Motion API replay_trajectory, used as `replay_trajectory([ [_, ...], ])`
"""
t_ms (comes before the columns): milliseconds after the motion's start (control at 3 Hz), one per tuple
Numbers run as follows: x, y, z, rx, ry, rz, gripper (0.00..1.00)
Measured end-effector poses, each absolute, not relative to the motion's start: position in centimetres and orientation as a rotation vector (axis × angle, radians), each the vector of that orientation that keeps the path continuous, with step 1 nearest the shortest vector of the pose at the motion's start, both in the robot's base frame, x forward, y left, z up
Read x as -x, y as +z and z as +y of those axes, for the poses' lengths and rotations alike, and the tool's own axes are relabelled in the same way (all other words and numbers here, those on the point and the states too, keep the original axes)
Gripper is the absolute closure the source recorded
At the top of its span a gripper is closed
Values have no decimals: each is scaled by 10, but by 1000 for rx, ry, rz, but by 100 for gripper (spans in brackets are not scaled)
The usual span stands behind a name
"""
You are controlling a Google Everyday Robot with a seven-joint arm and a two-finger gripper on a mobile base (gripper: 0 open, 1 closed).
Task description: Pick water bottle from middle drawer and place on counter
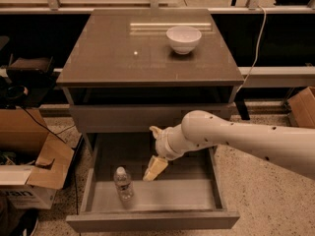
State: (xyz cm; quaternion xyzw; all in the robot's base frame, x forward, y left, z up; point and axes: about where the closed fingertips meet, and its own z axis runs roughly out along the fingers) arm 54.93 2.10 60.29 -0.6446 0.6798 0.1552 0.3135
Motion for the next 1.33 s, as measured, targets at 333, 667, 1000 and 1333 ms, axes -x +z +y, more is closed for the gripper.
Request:
replay_trajectory([
  [333, -545, 575, 30, 1689, 456, 1781, 0],
  [667, -542, 543, 49, 1621, 534, 1772, 0],
  [1000, -541, 542, 49, 1622, 537, 1774, 0],
  [1333, -535, 530, 54, 1605, 573, 1787, 0],
])
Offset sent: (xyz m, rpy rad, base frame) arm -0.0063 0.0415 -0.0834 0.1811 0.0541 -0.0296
